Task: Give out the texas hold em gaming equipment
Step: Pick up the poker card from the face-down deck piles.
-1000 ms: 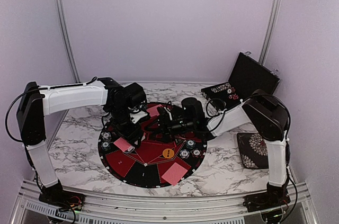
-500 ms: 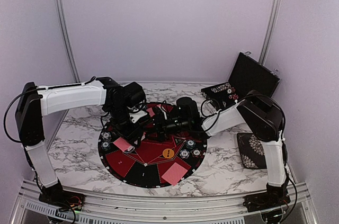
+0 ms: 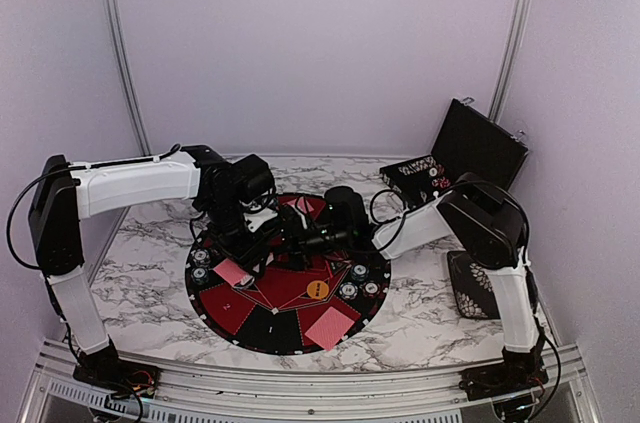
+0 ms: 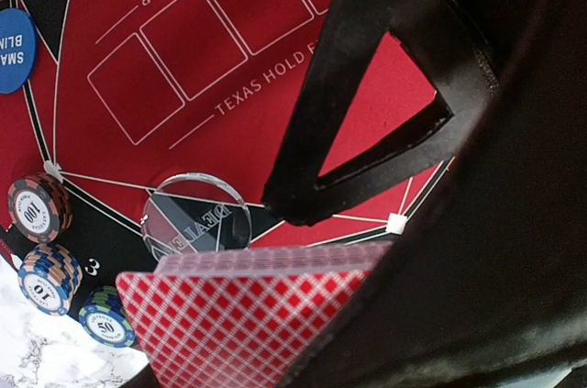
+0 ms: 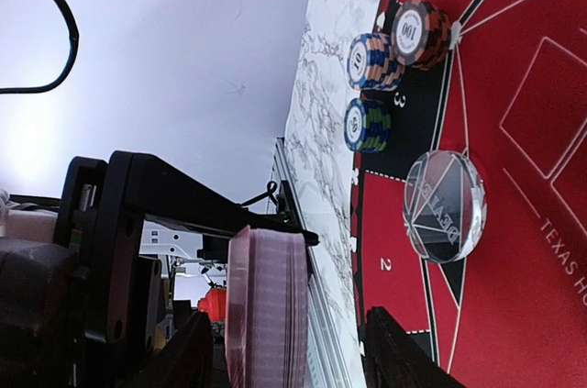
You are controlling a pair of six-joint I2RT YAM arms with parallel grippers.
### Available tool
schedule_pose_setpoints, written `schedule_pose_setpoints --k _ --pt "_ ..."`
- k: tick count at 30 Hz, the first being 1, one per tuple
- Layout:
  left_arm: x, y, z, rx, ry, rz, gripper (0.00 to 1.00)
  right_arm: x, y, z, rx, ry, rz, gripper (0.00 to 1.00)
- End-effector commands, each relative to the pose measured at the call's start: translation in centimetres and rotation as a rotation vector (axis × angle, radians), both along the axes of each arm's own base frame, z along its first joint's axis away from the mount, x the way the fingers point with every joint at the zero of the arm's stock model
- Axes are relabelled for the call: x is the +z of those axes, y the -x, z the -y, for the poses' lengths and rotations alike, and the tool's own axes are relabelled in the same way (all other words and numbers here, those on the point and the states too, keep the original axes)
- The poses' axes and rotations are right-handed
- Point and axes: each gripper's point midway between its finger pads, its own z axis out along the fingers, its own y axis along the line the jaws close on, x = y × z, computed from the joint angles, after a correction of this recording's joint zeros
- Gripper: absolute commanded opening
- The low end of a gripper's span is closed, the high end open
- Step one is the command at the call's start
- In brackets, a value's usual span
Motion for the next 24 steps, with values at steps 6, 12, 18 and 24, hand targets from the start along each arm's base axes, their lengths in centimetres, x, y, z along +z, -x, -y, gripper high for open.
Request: schedule_pose_setpoints --k 6,12,18,24 --pt "1.4 0.5 0.0 -0.017 0.028 0.014 0.47 1.0 -0.1 -1.4 0.014 -0.037 0.024 0.50" --pt "1.4 0.6 -0.1 -0.017 0.027 0.013 0.47 0.3 -0.2 -1.3 0.000 -0.014 0.020 0.45" --pt "1.4 0.5 0.0 -0.018 0.027 0.015 0.47 0.0 -0.6 -1.0 -0.016 0.009 0.033 0.43" --pt "1.5 0.4 -0.1 -0.017 0.027 0.018 0.47 -0.2 -1.0 -0.6 -0.033 0.023 0.042 0.38"
